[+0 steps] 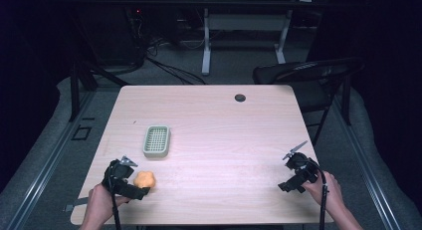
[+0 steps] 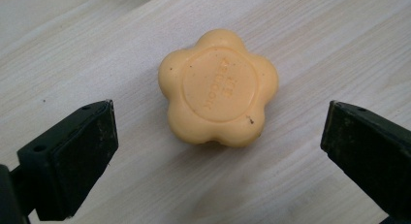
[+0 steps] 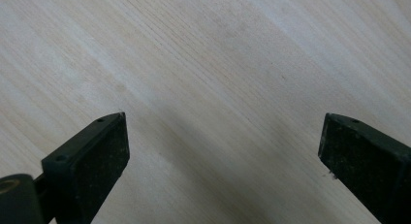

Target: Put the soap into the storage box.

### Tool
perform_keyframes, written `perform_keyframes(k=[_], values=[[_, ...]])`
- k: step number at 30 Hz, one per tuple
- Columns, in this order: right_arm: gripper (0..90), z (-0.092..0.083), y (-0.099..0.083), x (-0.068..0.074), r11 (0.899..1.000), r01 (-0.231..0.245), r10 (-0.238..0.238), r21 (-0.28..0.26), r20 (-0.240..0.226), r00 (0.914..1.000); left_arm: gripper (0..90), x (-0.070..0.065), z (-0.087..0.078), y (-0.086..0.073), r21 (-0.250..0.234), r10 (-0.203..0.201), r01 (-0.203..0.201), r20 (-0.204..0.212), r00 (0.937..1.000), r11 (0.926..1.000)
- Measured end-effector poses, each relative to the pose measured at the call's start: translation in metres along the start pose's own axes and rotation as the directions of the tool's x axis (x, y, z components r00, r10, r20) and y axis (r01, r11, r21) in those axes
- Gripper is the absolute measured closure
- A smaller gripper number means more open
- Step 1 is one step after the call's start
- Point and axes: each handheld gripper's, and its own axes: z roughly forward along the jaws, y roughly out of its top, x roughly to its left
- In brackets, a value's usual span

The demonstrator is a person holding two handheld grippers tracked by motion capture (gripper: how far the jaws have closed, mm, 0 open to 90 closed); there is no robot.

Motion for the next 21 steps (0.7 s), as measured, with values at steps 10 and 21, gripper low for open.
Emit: perform_keyframes(k=[10, 21], values=[[3.8, 0.001, -0.001, 0.001, 1.0, -0.018, 0.018, -0.008, -0.011, 0.9998, 0.4, 0.0, 0.016, 0.013, 0.041, 0.03, -0.029, -0.014, 0.9995, 0.9987], [3.9, 0.0, 0.0, 0.0, 1.0, -0.001, 0.001, 0.005, -0.005, 1.0, 8.1, -0.001, 0.024, 0.019, 0.064, 0.043, -0.043, -0.008, 0.999, 0.997]])
